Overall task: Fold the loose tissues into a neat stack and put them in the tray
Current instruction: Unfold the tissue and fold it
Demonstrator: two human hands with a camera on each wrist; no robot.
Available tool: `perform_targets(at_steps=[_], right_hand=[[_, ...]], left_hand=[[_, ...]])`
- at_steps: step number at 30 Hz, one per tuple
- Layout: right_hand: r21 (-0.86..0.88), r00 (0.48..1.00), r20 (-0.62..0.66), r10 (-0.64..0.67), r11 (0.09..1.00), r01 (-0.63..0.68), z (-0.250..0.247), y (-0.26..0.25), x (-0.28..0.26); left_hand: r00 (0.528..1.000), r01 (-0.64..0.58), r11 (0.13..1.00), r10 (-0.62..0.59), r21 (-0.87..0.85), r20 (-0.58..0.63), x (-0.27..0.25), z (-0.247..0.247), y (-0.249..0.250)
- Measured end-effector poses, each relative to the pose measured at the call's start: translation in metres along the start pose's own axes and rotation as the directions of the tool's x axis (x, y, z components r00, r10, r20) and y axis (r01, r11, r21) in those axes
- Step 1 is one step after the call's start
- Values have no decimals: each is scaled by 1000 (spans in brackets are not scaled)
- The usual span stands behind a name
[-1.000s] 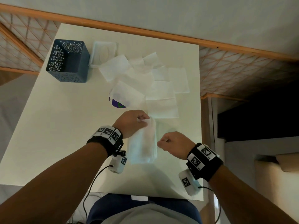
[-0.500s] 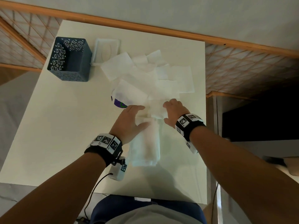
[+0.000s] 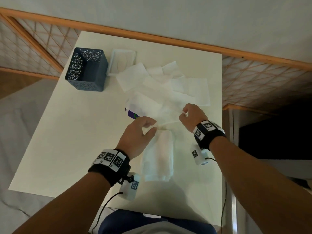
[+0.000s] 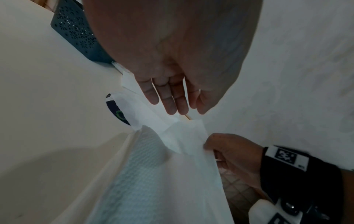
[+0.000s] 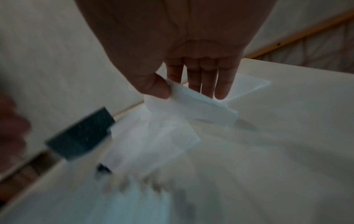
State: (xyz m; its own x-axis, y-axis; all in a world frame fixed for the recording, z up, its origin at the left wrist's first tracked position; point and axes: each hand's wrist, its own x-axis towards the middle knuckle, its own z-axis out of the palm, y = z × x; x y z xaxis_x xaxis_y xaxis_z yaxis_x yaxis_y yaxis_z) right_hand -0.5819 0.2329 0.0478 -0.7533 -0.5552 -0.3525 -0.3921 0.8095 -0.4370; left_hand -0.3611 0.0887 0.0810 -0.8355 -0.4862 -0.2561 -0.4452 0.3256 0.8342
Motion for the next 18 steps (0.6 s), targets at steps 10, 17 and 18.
perform_targets(at_steps=[10, 17, 18], right_hand=[[885, 955, 282, 93, 359, -296, -74, -44, -30], [922, 909, 383, -165, 11, -386, -77, -49, -48], [920, 907, 386, -167, -2, -392, -76, -51, -50]], left_hand=[[981, 166, 916, -191, -366, -35, 37, 0, 44], [941, 319, 597, -295, -736, 168, 31, -14, 81], [936, 334, 546, -290, -768, 201, 29, -15, 83]])
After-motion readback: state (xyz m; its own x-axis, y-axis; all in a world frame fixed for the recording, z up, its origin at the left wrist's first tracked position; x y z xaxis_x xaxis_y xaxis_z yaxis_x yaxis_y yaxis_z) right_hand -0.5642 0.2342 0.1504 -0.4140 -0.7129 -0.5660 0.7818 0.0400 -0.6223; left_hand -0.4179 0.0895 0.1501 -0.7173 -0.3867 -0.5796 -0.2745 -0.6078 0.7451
